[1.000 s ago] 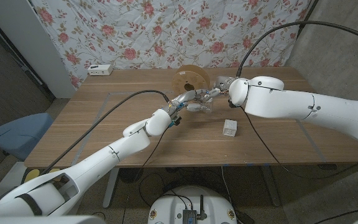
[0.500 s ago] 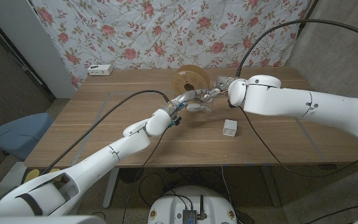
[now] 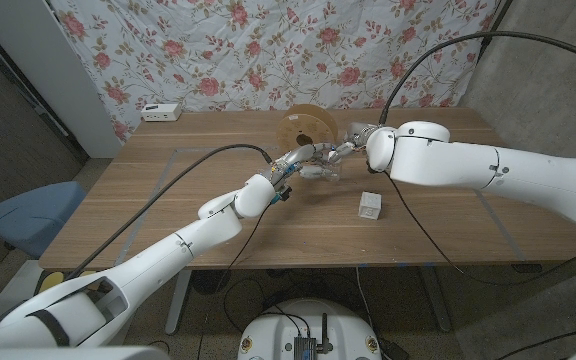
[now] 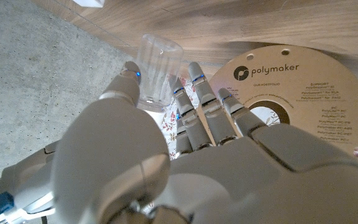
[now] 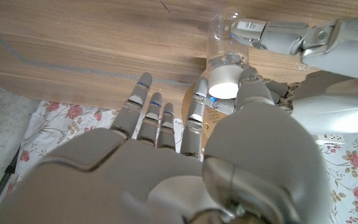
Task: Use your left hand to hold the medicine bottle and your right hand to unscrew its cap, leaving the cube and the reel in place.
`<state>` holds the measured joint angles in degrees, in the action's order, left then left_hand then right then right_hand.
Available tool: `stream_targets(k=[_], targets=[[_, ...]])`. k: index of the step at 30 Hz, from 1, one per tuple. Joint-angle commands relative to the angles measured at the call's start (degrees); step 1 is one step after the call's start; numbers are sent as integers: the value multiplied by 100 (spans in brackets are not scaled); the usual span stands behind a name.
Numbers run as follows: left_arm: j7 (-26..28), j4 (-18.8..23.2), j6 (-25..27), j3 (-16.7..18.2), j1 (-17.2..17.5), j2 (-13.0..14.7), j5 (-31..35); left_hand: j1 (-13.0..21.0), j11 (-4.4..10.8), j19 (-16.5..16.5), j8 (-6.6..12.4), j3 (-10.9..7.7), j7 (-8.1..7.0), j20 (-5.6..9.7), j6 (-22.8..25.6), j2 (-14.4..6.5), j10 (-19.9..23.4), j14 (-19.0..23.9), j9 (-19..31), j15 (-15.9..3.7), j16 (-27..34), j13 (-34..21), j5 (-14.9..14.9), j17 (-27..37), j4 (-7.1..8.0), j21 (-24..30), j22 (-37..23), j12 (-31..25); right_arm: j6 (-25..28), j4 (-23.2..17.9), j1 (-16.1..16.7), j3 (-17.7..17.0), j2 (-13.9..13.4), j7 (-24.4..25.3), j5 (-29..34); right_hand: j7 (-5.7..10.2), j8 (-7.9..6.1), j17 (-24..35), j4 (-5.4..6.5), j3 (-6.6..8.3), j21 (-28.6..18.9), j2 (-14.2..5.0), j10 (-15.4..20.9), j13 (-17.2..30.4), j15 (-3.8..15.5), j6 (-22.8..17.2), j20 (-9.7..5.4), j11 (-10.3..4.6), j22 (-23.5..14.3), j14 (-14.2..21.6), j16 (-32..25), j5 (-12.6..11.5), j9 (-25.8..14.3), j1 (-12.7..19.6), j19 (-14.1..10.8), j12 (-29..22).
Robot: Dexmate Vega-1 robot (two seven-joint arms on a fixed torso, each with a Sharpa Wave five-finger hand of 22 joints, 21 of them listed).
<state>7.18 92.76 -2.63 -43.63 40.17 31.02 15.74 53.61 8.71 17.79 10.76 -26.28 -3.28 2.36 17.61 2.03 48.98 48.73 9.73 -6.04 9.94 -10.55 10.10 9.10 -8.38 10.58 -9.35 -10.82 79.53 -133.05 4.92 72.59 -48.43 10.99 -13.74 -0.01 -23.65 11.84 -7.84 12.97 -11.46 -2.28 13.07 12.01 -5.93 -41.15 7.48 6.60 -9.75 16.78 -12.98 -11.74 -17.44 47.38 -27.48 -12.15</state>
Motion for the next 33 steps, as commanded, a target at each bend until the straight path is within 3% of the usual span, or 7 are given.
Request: stream_targets(k=[1, 15, 33], targets=[[-7, -62, -36, -14, -37, -24, -22, 16, 16, 11, -13, -38, -15, 534, 5, -41, 61, 36, 31, -562, -2, -20, 15, 7, -3, 4, -17, -28, -94, 25, 74, -21, 3, -176, 295, 85, -77, 14, -58, 25, -34, -26, 89, 8, 61, -101, -29, -25, -27, 54, -27, -33, -42, 90, -72, -21], [-19, -72, -48, -22, -58, -24, -19, 17, 23, 13, -13, -32, -20, 541, 6, -32, 68, 35, 31, -564, -1, -20, 13, 8, -6, 4, -17, -30, -300, -3, 255, -193, -83, -443, 519, 252, -164, 28, -108, 107, -24, -138, 138, 6, 176, -211, -117, -172, -26, 71, -39, -25, -61, 248, -90, -5], [-24, -59, -35, -23, -42, -17, -27, 15, 23, 12, -13, -36, -19, 538, 5, -38, 61, 33, 31, -569, -4, -20, 15, 6, -3, 4, -17, -28, -487, 5, 560, -677, -189, -856, 432, 329, -2, 33, -163, 291, 8, -389, -11, 5, 161, 136, -140, -255, -25, -16, -8, 38, -13, 544, -34, 74]])
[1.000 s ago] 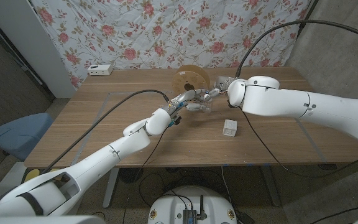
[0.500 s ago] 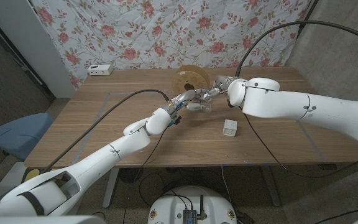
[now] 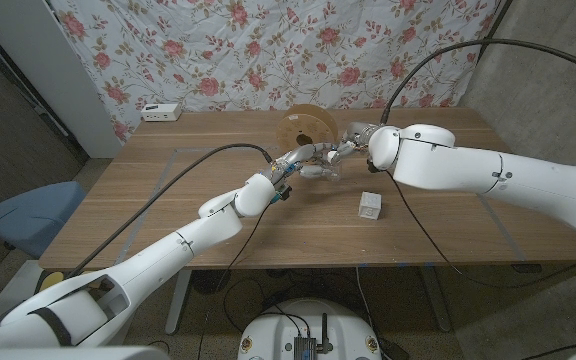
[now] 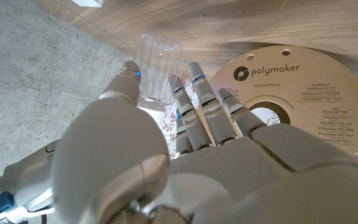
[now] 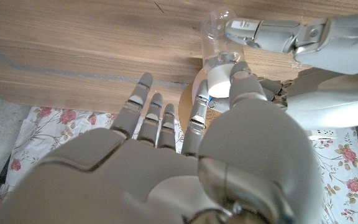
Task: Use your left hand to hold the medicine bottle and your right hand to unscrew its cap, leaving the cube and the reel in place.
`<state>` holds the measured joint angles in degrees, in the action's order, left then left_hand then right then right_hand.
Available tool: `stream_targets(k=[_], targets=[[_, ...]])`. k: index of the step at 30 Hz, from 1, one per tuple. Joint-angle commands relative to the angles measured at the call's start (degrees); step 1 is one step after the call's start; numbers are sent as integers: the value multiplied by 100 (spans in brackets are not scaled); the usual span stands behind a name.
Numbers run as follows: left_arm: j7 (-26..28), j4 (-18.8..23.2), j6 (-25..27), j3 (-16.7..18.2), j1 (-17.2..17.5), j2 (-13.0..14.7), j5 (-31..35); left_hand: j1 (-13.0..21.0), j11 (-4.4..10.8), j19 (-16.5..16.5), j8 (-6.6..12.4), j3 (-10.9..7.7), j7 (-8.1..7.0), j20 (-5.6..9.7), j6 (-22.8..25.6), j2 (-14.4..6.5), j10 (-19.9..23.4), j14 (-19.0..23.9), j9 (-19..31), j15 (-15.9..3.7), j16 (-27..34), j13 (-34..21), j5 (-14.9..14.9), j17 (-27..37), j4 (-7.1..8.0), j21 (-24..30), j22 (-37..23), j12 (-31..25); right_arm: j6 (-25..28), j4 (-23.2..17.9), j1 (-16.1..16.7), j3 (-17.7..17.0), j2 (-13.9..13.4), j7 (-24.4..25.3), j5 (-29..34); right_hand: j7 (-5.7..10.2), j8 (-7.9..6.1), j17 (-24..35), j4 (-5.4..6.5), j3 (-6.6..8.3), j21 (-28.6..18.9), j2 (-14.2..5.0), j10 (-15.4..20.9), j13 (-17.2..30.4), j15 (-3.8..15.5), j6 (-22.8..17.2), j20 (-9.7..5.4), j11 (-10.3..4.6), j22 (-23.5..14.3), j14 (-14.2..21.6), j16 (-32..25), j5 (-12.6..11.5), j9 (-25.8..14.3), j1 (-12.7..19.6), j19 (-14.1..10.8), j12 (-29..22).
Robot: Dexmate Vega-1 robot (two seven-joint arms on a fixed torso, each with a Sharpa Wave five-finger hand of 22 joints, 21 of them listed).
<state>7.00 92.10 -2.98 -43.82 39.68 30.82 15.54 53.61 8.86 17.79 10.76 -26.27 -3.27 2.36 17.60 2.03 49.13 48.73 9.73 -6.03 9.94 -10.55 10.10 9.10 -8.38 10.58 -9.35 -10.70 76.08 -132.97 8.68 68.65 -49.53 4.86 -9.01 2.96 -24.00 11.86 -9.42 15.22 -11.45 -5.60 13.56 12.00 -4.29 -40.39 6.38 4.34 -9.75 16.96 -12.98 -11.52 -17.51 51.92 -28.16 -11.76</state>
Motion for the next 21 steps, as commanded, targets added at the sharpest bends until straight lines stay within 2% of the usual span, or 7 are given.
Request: stream_targets(k=[1, 5, 11, 21], targets=[[0, 5, 0, -2, 9, 0, -10, 14, 9, 12, -14, -32, -17, 538, 1, -30, 49, 26, 31, -566, -7, -20, 14, 5, -5, 4, -17, -42, -133, 2, 191, -297, -75, -261, -42, 37, 40, 30, -6, 73, 9, -66, -79, 5, -3, 72, -30, -46, -25, -36, -7, 20, -3, 102, 38, 43], [1, 6, -4, -1, 12, 0, -15, 10, 7, 12, -12, -34, -13, 539, 7, -39, 53, 35, 31, -562, -1, -20, 14, 7, 0, 4, -17, -44, -124, 9, 223, -372, -79, -338, -68, 63, 85, 33, -4, 111, 17, -129, -141, 5, 2, 147, -43, -119, -25, -65, 2, 36, 13, 154, 60, 62], [3, 26, 9, 3, 28, 8, -20, 9, 10, 11, -14, -37, -20, 539, 4, -43, 51, 37, 31, -559, -2, -20, 15, 6, 2, 4, -17, -43, -191, 17, 257, -488, -122, -488, -147, 98, 183, 38, -6, 171, 25, -221, -212, 3, -13, 312, -44, -150, -26, -122, 19, 43, 40, 234, 93, 75], [8, 36, 7, 3, 44, 15, -18, 4, 8, 9, -14, -41, -19, 537, 3, -46, 52, 36, 31, -553, -4, -20, 16, 5, 5, 3, -17, -43, -404, 1, 438, -784, -209, -654, -267, 249, 379, 49, -29, 327, 36, -392, -366, -1, 7, 595, -84, -303, -26, -214, 36, 15, 103, 442, 171, 89]])
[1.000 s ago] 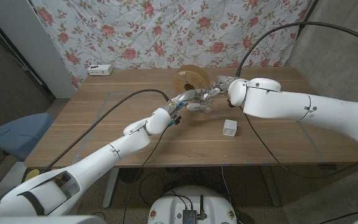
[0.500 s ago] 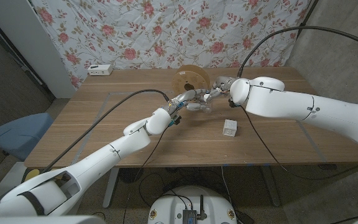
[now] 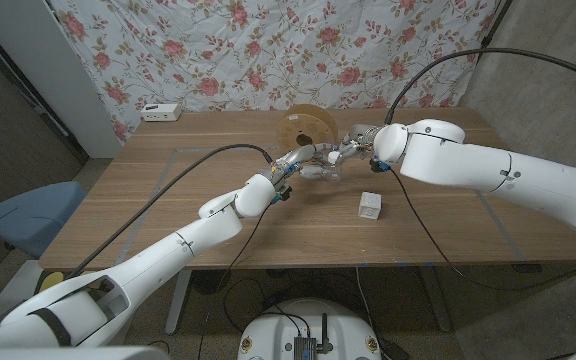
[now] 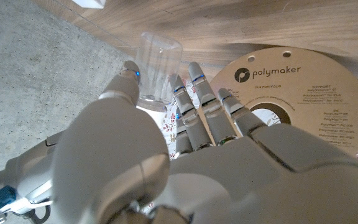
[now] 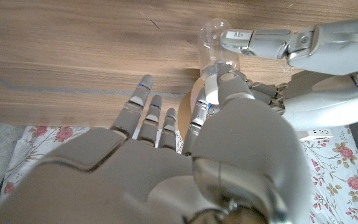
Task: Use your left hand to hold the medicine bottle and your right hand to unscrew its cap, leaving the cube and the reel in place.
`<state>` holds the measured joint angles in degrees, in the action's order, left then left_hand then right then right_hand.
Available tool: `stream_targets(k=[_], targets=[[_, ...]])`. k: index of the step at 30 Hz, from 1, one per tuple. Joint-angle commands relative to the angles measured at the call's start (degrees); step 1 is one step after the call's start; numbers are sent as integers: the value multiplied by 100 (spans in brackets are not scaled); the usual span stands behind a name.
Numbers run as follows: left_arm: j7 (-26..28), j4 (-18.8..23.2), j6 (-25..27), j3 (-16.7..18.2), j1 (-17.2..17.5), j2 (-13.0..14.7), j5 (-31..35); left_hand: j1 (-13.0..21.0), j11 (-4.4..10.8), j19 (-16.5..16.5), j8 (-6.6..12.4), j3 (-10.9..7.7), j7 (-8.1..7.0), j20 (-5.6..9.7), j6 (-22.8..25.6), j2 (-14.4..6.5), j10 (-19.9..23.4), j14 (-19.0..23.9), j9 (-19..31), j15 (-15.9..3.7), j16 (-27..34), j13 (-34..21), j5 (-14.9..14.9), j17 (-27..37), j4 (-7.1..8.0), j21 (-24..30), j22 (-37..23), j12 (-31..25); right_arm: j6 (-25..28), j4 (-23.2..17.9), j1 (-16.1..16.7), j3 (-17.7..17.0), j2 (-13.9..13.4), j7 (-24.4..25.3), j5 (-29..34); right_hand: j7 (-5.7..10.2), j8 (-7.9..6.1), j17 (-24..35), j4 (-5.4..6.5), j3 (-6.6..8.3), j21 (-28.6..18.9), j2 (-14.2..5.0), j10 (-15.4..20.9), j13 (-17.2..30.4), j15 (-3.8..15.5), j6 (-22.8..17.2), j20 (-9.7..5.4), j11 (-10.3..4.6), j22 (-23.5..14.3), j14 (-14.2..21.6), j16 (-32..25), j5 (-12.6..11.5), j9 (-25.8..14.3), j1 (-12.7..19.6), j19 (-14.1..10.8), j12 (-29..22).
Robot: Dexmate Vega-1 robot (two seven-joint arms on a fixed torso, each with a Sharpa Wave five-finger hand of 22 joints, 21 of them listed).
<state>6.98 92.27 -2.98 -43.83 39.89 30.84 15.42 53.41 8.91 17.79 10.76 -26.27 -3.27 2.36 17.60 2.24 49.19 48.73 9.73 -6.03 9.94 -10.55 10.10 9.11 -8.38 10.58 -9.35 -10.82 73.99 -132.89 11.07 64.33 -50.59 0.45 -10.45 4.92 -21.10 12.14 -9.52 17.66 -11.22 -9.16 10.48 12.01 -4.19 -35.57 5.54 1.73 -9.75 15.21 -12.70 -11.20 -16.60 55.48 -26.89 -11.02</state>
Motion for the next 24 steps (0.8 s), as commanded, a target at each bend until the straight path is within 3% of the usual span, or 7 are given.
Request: stream_targets(k=[1, 10, 16, 19, 24], targets=[[10, 20, 3, 4, 24, 14, -6, 25, 3, 9, -17, -42, -30, 538, -5, -66, 49, 34, 31, -554, -6, -21, 16, 4, 4, 3, -17, -32, -170, -10, 204, -361, -94, -214, -117, 74, 97, 22, -19, 91, 13, -40, -84, -2, -2, 112, -1, -80, -26, -43, 8, -18, 17, 98, 49, 19], [12, 32, 3, 6, 35, 18, -4, 25, 5, 8, -15, -47, -34, 533, -1, -71, 43, 36, 31, -553, -5, -21, 17, 4, 5, 3, -17, -29, -185, -44, 293, -488, -119, -281, -140, 254, 201, 33, -20, 182, 11, -100, -161, -5, 31, 215, -28, -214, -27, -92, 10, -47, 56, 218, 86, 12], [22, 30, -12, 5, 36, 16, 4, 20, 7, 8, -15, -47, -38, 536, -3, -66, 34, 30, 31, -550, -8, -21, 16, 3, 5, 3, -17, -26, -191, -79, 313, -562, -159, -360, -192, 281, 275, 36, -24, 219, 8, -102, -208, -6, 28, 321, -24, -219, -27, -115, 12, -59, 75, 275, 97, 12], [26, 30, -22, 6, 34, 18, 11, 21, 12, 11, -14, -49, -42, 536, 1, -68, 41, 30, 31, -554, -8, -21, 17, 4, 4, 4, -17, -29, -183, -92, 309, -569, -163, -378, -195, 291, 397, 40, -10, 230, 6, -80, -246, -8, 6, 527, -20, -185, -28, -146, 15, -61, 98, 299, 113, 6], [27, 28, -33, 8, 35, 21, 15, 26, 8, 9, -16, -48, -42, 532, -5, -67, 52, 35, 31, -558, -3, -21, 16, 6, 0, 3, -17, -33, -220, -108, 324, -590, -183, -406, -203, 313, 482, 40, -4, 234, 10, -56, -308, -9, -23, 656, -4, -164, -27, -185, 24, -58, 118, 317, 141, 10]])
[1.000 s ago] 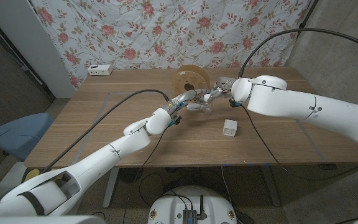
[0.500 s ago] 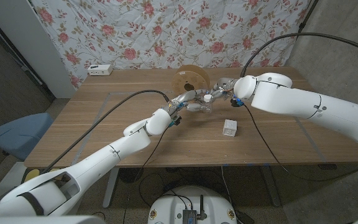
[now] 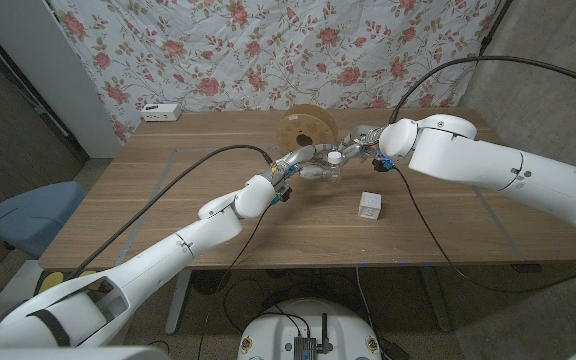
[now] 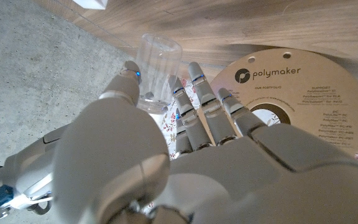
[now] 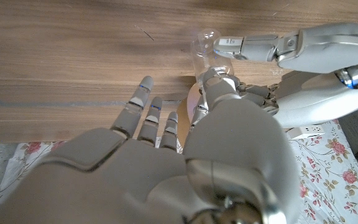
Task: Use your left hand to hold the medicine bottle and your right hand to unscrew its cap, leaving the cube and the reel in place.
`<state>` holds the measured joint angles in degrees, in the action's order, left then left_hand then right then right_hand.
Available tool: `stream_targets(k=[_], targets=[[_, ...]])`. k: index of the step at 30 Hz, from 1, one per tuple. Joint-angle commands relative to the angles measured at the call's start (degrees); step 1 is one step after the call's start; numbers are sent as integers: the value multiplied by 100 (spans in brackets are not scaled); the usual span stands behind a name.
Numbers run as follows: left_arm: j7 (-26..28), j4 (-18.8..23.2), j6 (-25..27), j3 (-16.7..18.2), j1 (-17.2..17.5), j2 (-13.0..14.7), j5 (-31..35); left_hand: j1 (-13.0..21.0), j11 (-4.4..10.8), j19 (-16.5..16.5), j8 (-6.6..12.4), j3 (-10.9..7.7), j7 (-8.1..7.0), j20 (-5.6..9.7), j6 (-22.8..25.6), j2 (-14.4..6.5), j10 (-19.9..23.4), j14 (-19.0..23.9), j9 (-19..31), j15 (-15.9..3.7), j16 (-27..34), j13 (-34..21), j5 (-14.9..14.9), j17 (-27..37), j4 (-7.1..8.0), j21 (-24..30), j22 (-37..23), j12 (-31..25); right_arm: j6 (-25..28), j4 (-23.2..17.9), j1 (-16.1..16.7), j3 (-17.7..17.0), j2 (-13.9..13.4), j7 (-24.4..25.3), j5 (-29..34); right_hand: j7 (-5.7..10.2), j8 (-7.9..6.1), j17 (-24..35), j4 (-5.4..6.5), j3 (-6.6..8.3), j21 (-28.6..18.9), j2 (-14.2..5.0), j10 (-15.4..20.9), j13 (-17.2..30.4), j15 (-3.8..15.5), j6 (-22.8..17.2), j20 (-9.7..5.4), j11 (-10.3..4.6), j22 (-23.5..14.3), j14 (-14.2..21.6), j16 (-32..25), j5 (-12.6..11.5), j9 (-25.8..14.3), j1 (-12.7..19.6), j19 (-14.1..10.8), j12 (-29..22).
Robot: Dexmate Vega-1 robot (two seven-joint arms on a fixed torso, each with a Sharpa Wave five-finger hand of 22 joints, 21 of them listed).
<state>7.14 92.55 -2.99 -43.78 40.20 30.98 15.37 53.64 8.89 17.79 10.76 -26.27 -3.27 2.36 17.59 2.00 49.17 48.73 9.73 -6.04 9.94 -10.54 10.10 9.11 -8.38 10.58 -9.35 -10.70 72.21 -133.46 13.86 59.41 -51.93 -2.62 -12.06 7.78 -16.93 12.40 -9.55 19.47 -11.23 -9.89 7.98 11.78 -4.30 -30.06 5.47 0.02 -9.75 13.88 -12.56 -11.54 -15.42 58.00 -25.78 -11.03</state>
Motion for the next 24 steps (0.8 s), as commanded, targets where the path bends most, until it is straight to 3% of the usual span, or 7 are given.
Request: stream_targets(k=[1, 9, 16, 24], targets=[[9, 3, -31, 4, 4, 8, 19, 2, 13, 8, -16, -49, -38, 529, -4, -45, 53, 36, 31, -558, -2, -22, 16, 6, 1, 3, -17, -44, -22, -51, 51, -109, -39, -94, -47, 31, 84, 14, 1, 51, 9, 22, -63, 14, -17, 137, 6, 14, -28, -56, 10, -24, 4, 67, 32, 9], [2, 8, -34, 8, 6, 13, 24, 8, 3, 11, -13, -46, -43, 538, 1, -39, 46, 35, 31, -563, -1, -22, 15, 7, -4, 4, -17, -41, -11, -92, 79, -203, -55, -128, -107, -105, 223, -1, 44, -59, -1, 188, -159, 12, -86, 330, 78, 141, -26, -95, 24, 27, 40, -42, 32, 6], [7, 2, -41, 10, 5, 8, 26, 11, 11, 7, -15, -49, -37, 529, -5, -42, 52, 33, 31, -563, -3, -22, 16, 6, -5, 3, -17, -43, -51, -98, 4, -159, -81, -221, -112, -564, 365, -33, 138, -317, -7, 481, -265, 10, -217, 507, 194, 275, -26, -127, 46, 133, 82, -381, 40, -10], [1, 21, -12, 6, 20, 8, 29, 7, 12, 7, -15, -49, -36, 529, -5, -43, 45, 34, 31, -555, -2, -22, 15, 6, -2, 3, -17, -40, -86, -85, -16, -156, -77, -245, -91, -792, 414, -37, 261, -516, -1, 638, -341, 11, -284, 584, 249, 348, -27, -156, 58, 147, 85, -734, 63, -14]])
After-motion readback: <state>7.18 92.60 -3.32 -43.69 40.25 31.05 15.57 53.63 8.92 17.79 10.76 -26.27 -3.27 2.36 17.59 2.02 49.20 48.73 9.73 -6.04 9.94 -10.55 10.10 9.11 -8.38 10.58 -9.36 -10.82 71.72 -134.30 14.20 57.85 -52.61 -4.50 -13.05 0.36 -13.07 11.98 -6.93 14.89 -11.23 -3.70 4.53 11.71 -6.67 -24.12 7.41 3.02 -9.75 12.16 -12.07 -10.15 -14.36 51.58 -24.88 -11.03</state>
